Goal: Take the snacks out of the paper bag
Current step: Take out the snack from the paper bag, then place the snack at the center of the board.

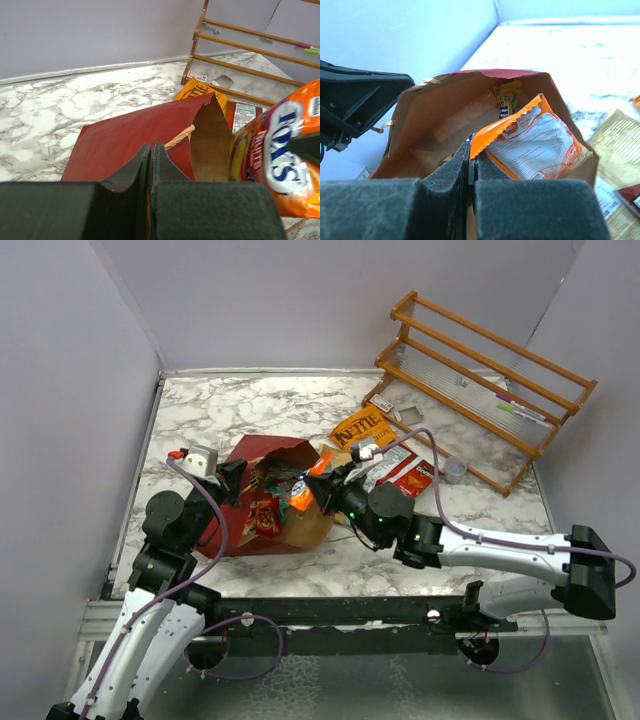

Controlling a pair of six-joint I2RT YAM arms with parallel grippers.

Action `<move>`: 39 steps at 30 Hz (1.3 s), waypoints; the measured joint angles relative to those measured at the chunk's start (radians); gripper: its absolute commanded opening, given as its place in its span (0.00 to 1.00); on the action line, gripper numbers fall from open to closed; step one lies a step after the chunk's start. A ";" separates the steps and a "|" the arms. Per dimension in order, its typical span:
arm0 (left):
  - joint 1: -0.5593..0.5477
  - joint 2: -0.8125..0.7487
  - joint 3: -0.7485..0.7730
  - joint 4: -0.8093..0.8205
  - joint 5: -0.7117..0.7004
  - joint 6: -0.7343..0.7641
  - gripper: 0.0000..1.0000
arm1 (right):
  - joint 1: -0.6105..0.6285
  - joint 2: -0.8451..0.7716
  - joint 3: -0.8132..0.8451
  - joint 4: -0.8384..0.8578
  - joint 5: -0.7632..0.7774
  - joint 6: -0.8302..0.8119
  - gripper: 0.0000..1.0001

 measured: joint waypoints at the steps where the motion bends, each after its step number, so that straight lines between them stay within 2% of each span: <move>1: 0.000 0.000 0.000 0.000 -0.006 0.001 0.00 | 0.000 -0.026 -0.008 0.003 0.001 -0.034 0.01; 8: 0.000 0.000 0.000 -0.003 -0.034 0.001 0.00 | 0.000 -0.177 -0.051 0.046 0.042 -0.192 0.01; 12: 0.000 0.000 0.000 -0.003 -0.038 0.001 0.00 | 0.000 -0.286 -0.097 0.148 0.201 -0.314 0.01; 16: 0.000 0.000 0.000 -0.003 -0.038 0.001 0.00 | -0.014 -0.307 -0.150 0.219 0.380 -0.411 0.01; 18: 0.000 0.000 0.000 -0.004 -0.039 0.001 0.00 | -0.044 -0.307 -0.169 0.202 0.425 -0.411 0.01; 21: 0.000 0.000 0.000 -0.003 -0.040 0.001 0.00 | -0.153 -0.307 -0.179 0.084 0.449 -0.326 0.01; 26: 0.000 0.000 0.000 -0.004 -0.042 0.001 0.00 | -0.341 -0.273 -0.175 -0.043 0.365 -0.192 0.01; 30: 0.001 -0.005 0.000 -0.006 -0.043 0.001 0.00 | -0.471 -0.119 -0.089 -0.110 0.203 -0.096 0.01; 36: 0.002 -0.020 0.000 -0.007 -0.048 0.002 0.00 | -0.533 0.114 0.156 -0.168 -0.031 -0.015 0.01; 39: 0.002 -0.026 0.000 -0.007 -0.056 0.003 0.00 | -0.546 0.134 0.188 -0.165 -0.092 0.029 0.01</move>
